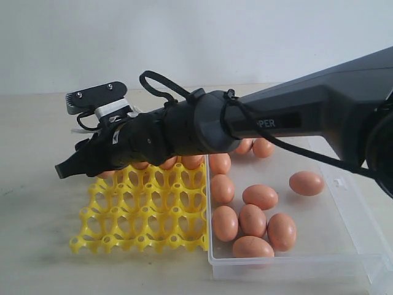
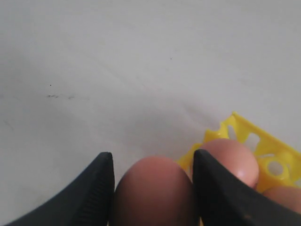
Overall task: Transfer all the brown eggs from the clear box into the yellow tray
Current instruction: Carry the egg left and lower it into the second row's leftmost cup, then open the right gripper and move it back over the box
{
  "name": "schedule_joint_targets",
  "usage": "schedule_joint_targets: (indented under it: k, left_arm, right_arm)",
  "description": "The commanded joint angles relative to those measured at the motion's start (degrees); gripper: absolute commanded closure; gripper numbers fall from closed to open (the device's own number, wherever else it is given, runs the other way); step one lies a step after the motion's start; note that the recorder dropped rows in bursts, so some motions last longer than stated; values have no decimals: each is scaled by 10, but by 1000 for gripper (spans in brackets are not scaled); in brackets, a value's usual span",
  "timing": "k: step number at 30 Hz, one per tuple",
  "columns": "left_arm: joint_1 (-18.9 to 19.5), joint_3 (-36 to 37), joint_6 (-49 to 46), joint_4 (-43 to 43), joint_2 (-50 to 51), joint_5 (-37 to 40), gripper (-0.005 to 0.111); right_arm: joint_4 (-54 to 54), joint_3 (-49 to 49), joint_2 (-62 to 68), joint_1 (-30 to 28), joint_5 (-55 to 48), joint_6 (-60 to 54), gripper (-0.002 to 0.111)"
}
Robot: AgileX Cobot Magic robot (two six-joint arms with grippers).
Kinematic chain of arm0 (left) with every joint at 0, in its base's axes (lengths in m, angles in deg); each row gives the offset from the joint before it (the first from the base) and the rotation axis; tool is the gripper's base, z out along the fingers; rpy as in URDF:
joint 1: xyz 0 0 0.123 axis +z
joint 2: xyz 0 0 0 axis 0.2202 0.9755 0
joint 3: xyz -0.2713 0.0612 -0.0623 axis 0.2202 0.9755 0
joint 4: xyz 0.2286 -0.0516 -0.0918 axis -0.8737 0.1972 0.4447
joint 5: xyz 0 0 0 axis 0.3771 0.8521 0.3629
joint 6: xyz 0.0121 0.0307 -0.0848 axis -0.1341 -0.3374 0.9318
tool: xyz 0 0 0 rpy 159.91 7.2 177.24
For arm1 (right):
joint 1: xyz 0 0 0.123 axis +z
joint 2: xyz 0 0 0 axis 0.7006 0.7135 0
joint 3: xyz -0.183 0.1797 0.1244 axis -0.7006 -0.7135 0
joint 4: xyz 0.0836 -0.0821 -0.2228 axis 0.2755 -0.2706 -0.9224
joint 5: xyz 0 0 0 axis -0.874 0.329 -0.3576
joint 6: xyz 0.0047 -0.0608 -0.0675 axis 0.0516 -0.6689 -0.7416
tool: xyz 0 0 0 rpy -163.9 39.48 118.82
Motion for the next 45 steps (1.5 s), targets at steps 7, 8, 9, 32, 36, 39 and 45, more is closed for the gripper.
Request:
schedule_joint_targets:
  k: [7, 8, 9, 32, 36, 39, 45]
  left_arm:
    - [1, -2, 3, 1, 0, -5, 107]
    - [1, -2, 3, 1, 0, -5, 107]
    - [1, -2, 3, 1, 0, -5, 107]
    - [1, -2, 1, 1, 0, -5, 107]
    - [1, -2, 1, 1, 0, -5, 107]
    - [1, -2, 1, 1, 0, -5, 107]
    - [1, -2, 1, 1, 0, -5, 107]
  right_arm:
    - [-2, 4, 1, 0, -6, -21, 89]
    - [-2, 4, 1, 0, -6, -21, 80]
    - [-2, 4, 1, 0, -6, -21, 74]
    - [-89, 4, -168, -12, -223, -58, 99]
    - [-145, -2, -233, -32, -395, -61, 108]
    - [-168, -36, -272, -62, -482, -60, 108]
    - [-169, -135, -302, -157, -518, -61, 108]
